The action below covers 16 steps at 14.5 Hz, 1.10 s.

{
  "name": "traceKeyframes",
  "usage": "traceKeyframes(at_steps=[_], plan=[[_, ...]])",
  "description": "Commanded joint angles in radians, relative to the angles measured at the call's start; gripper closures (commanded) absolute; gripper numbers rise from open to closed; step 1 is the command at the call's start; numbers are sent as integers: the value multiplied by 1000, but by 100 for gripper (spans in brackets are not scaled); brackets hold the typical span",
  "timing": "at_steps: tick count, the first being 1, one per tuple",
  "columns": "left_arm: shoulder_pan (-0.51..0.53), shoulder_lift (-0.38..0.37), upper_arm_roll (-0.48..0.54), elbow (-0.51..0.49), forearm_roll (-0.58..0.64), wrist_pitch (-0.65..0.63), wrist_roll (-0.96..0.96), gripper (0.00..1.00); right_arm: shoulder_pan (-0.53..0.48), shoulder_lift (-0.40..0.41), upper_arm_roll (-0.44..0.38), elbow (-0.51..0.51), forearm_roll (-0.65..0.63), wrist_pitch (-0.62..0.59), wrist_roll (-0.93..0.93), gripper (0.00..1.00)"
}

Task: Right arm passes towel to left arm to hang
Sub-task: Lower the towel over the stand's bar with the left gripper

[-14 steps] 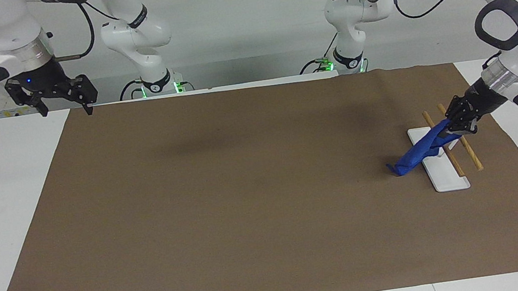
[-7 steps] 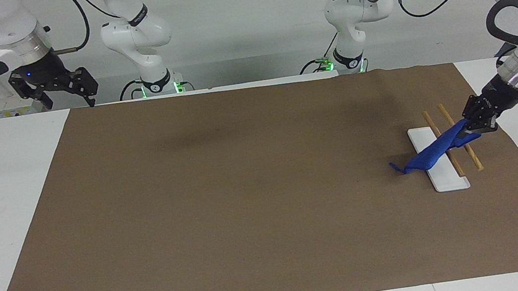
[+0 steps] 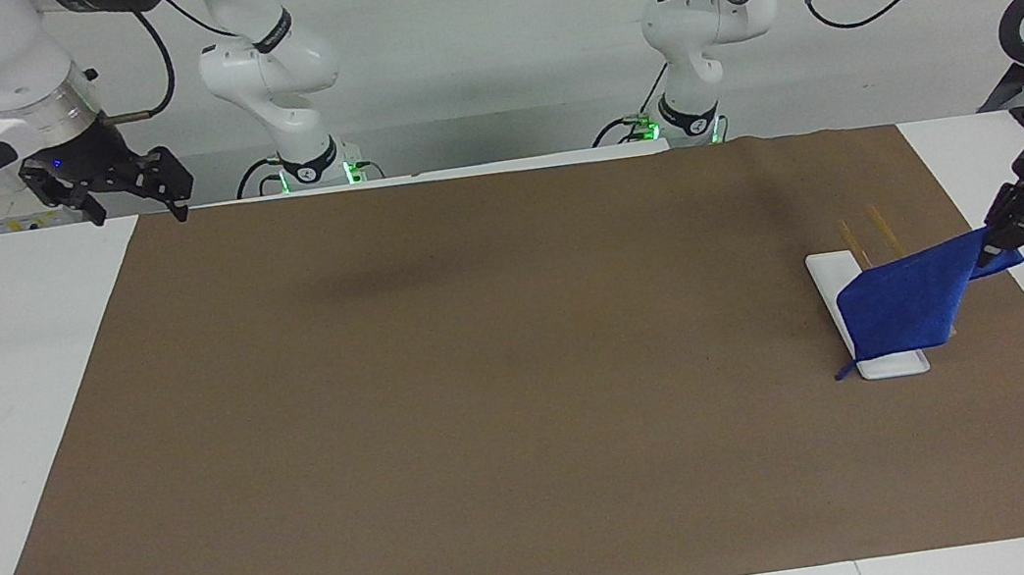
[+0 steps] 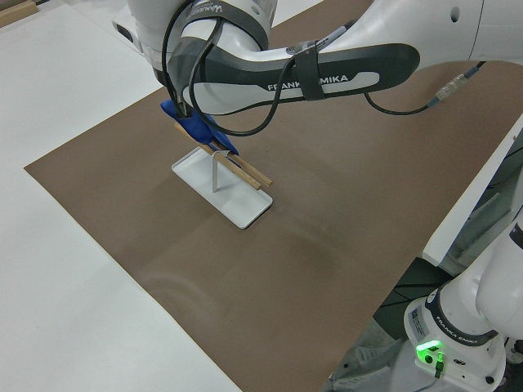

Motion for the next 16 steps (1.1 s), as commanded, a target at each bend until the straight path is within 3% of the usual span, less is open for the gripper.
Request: traceKeyframes(at_steps=[1, 6, 9, 10, 11, 16], plan=[[-3, -4, 33, -19, 3, 39, 152, 100, -14, -8, 4, -18, 30, 16, -22, 0], [-1, -4, 40, -73, 3, 106, 223, 98, -6, -11, 4, -19, 32, 15, -19, 0], [-3, -4, 40, -76, 4, 103, 223, 82, -8, -11, 4, -19, 32, 12, -22, 0], [-3, -3, 40, -75, 4, 103, 225, 65, -6, -11, 4, -19, 32, 10, -22, 0], [-3, -3, 40, -76, 4, 108, 219, 2, -3, -11, 4, -19, 32, 10, -22, 0], [-4, 0, 36, -62, 41, 128, 226, 1, -8, -14, 4, -26, 32, 7, -35, 0]])
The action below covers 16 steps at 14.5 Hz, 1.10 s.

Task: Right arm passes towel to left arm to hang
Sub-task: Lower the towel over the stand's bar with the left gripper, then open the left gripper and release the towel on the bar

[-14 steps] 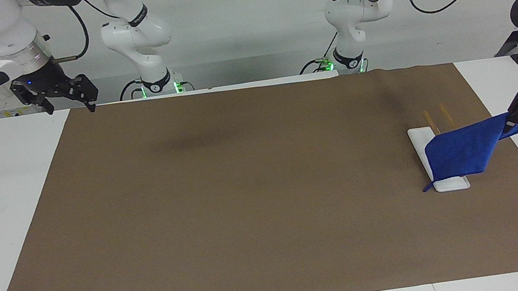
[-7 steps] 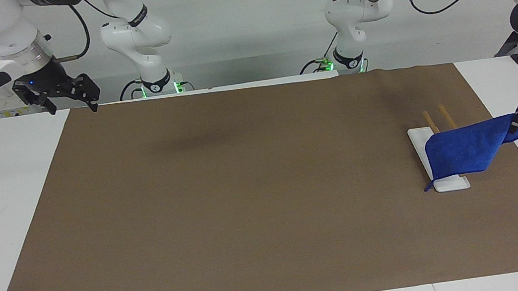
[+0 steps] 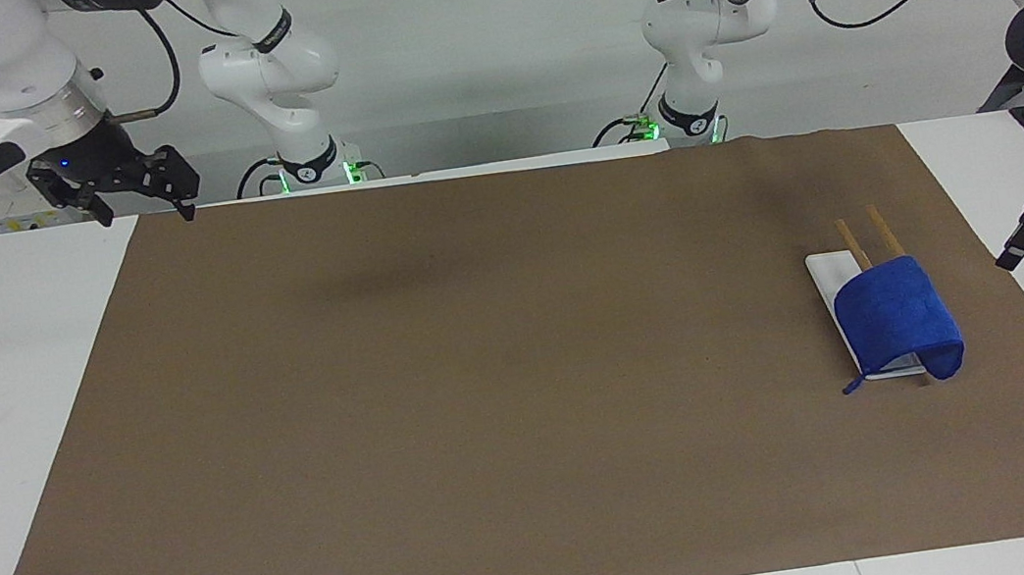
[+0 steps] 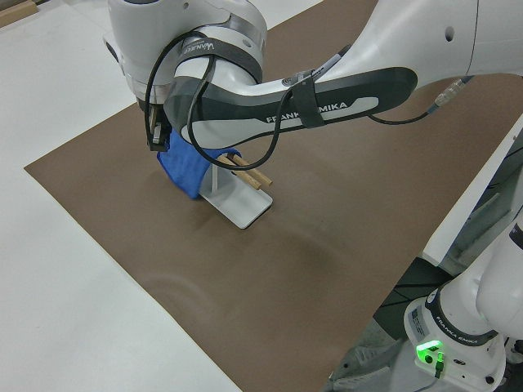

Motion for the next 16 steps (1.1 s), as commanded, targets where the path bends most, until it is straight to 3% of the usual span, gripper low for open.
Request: traceKeyframes(at_steps=[1, 4, 9, 12, 16], plan=[[-7, -2, -2, 5, 23, 16, 32, 1, -8, -18, 1, -33, 17, 7, -29, 0], [-15, 1, -39, 20, 73, 13, 141, 1, -4, -19, 1, -37, 17, 7, -27, 0], [-27, -4, -195, 59, 357, -10, 139, 1, -7, -19, 1, -37, 17, 7, -27, 0], [-43, -7, -233, 98, 359, -91, 129, 1, -5, -21, 1, -37, 17, 7, -27, 0], [-56, -13, -260, 192, 359, -312, 72, 1, -5, -19, 1, -37, 17, 7, -27, 0]])
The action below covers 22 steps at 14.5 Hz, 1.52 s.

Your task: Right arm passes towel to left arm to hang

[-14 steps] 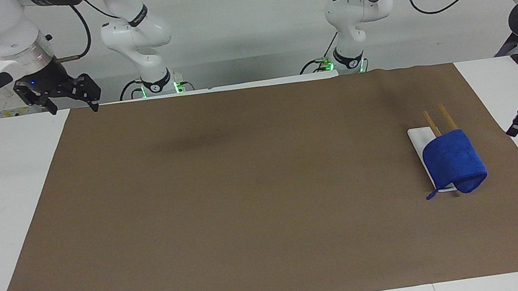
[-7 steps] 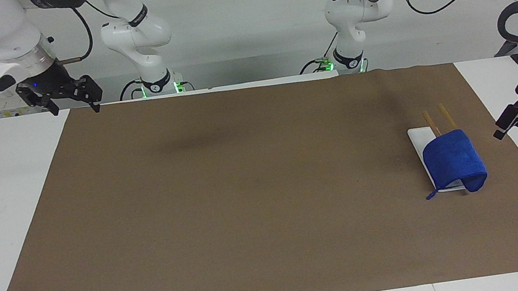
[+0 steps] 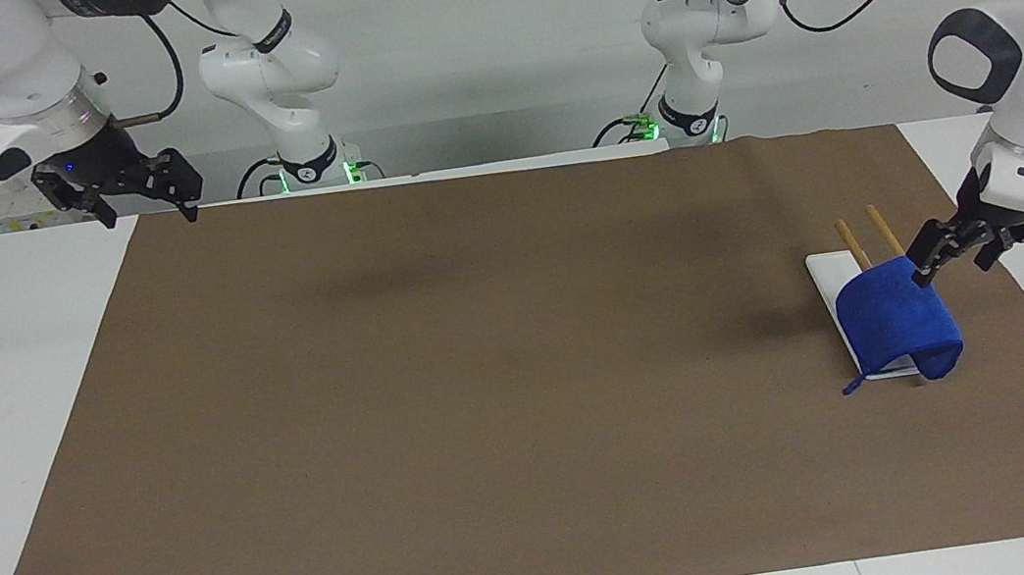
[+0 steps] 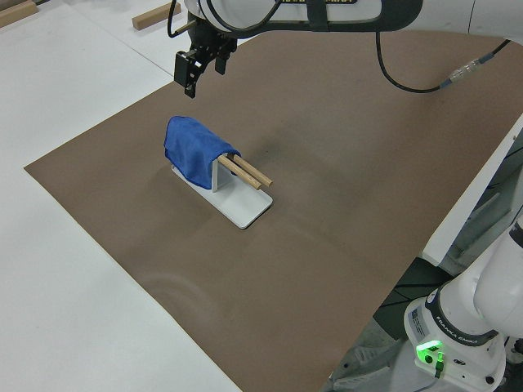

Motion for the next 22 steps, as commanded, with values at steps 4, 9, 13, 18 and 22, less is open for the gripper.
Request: traceKeyframes(at_steps=[4, 9, 13, 18, 22], plan=[[-20, -27, -56, 86, 32, -234, -82, 1, -7, -20, 0, -24, 17, 9, -25, 0], [-46, -50, -116, 87, 45, -278, -139, 1, -7, -18, 0, -24, 17, 9, -25, 0], [-48, -61, -119, 87, 49, -277, -131, 1, -6, -18, 0, -24, 17, 8, -25, 0], [-47, -61, -107, 87, 48, -273, -137, 1, -6, -20, 0, -24, 17, 9, -25, 0], [-47, -81, -113, 86, 48, -326, -136, 1, -6, -18, 0, -24, 17, 8, -25, 0]])
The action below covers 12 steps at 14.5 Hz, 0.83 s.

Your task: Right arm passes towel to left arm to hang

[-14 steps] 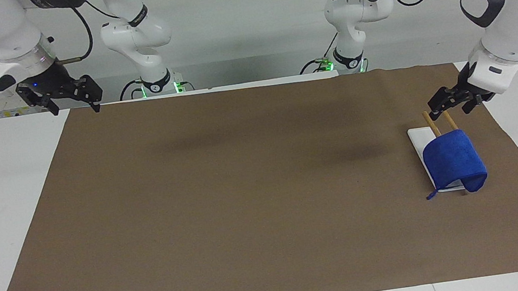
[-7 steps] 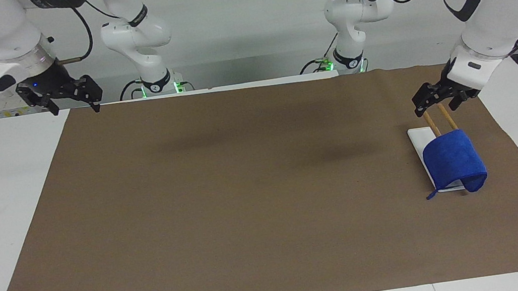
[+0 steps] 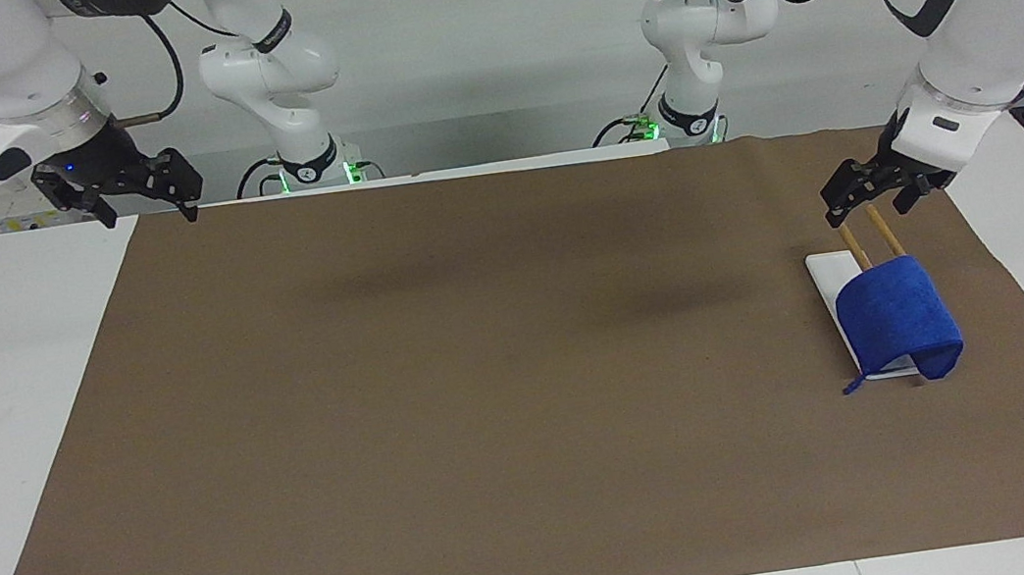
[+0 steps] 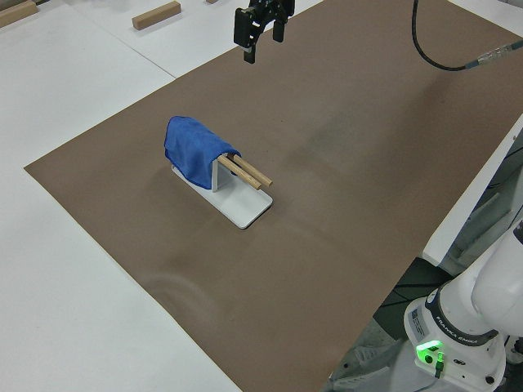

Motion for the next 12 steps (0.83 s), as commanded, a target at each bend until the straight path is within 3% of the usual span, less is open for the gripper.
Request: traceKeyframes(at_steps=[1, 12], plan=[[-4, -26, 0, 6, 19, -60, -10, 1, -7, -18, 0, -24, 17, 8, -25, 0], [-4, -24, -2, 21, 11, -38, -18, 1, -7, -18, 0, -24, 17, 8, -25, 0]])
